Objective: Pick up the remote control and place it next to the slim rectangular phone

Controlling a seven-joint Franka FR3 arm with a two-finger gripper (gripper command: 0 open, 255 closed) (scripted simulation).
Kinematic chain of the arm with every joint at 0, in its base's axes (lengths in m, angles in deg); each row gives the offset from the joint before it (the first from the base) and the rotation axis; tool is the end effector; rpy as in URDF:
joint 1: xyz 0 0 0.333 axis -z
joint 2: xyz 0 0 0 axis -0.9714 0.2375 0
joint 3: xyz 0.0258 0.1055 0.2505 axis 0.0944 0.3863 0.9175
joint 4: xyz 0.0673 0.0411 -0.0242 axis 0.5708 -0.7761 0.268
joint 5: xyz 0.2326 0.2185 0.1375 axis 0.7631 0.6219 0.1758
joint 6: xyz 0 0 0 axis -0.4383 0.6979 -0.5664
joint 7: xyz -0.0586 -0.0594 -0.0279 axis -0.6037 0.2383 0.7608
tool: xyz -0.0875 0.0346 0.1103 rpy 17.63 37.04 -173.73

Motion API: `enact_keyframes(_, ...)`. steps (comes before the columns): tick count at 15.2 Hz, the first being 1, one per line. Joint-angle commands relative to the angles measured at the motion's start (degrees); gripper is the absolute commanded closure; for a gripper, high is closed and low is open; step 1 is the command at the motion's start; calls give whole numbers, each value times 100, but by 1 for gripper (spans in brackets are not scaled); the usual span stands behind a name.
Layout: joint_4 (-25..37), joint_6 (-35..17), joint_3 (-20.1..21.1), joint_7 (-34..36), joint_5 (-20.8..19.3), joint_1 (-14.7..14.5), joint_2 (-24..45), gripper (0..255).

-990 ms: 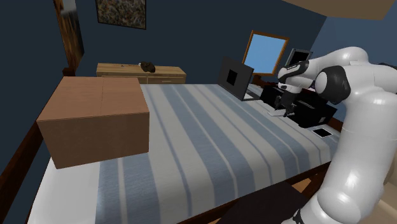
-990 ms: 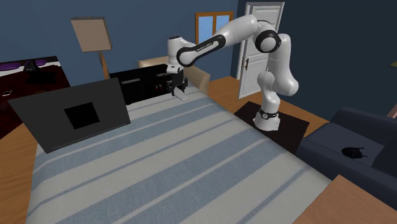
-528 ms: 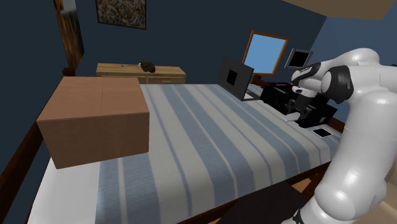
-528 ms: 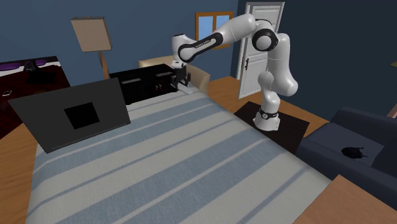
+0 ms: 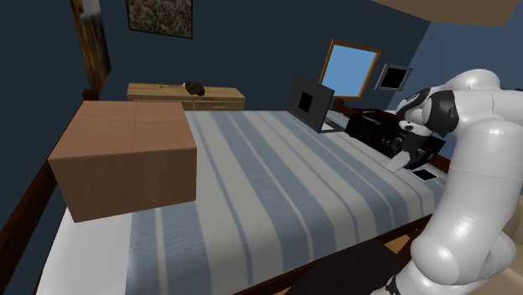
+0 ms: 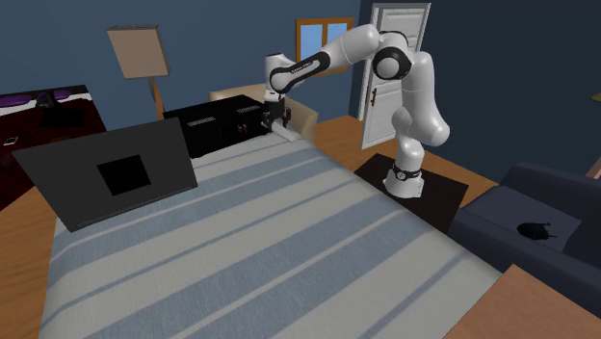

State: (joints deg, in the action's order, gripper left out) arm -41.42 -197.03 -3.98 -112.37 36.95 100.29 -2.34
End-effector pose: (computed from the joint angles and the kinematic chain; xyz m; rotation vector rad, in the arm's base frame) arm 0.2390 -0.5235 0.3398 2.4904 1.9005 0.0105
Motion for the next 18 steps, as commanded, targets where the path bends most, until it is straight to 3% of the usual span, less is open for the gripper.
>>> enact_keyframes(1, -61, -123, -20, -24, 36, 64, 69, 255)
enact_keyframes(10, -340, -656, 174, -233, 365, 202, 417, 255)
enact_keyframes(18, -343, -664, 178, -236, 371, 204, 424, 255)
